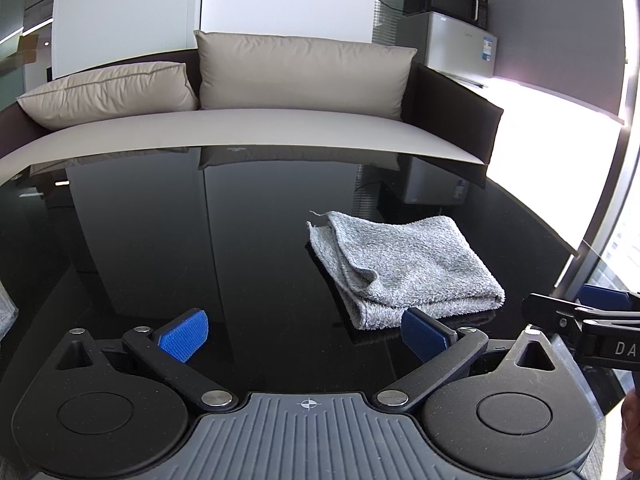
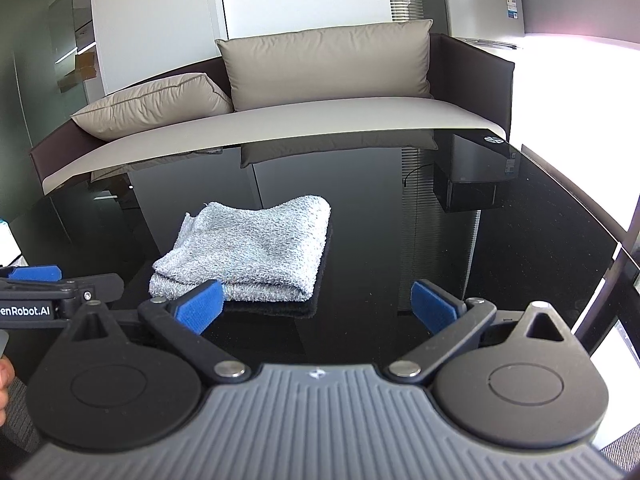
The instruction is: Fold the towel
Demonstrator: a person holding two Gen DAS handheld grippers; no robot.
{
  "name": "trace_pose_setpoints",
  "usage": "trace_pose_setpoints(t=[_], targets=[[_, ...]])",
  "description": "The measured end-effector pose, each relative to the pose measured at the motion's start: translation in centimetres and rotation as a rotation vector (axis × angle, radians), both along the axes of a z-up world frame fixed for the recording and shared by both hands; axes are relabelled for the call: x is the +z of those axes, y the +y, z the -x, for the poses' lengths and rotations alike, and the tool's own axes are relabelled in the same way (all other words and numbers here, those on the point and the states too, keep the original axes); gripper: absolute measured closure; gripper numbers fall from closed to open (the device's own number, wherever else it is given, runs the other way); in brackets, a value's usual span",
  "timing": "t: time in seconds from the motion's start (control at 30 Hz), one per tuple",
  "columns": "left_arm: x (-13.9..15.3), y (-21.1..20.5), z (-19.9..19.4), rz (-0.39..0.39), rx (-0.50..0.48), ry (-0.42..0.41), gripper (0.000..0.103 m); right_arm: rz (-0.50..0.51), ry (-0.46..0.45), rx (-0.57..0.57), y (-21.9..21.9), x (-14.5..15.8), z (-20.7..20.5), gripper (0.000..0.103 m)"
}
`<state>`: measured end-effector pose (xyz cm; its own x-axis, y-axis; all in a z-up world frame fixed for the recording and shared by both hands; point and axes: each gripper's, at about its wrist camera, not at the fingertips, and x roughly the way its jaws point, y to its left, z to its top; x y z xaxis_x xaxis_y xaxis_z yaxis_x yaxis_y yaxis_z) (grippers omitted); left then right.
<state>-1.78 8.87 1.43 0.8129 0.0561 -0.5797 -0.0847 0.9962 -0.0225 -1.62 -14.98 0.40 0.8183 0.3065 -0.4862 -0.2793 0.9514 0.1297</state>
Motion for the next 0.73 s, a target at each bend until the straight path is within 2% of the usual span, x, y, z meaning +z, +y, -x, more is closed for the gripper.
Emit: trace_pose_setpoints(t=[0.73], targets=[[0.1,-0.3,2.2,-0.003,0.002,-0.014,0.001,-0.018,-0.001,-0.008,-0.9,0.2,2.3,0.001]])
